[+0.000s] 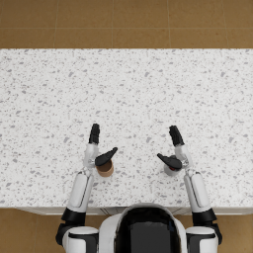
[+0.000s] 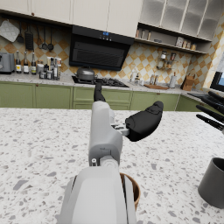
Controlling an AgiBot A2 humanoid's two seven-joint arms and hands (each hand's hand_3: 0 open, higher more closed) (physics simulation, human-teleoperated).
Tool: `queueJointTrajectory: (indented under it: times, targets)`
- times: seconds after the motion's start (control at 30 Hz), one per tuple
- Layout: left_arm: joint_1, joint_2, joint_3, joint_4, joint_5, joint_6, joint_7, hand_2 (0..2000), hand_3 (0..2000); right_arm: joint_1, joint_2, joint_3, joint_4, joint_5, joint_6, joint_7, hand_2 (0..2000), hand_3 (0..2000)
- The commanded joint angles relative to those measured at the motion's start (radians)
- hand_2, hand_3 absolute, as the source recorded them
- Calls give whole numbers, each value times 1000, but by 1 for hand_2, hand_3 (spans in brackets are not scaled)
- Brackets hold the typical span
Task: Pick up two cups and pour the berry on the right into the cup on the left
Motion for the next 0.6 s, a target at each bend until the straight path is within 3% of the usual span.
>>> queueJointTrajectory:
  times: [0.03, 0.6]
  targets:
    - [0, 0, 0, 0, 0, 0, 0, 0, 0, 0, 0, 0, 0, 0, 0, 0, 0, 0]
    - [0, 0, 0, 0, 0, 0, 0, 0, 0, 0, 0, 0, 0, 0, 0, 0, 0, 0]
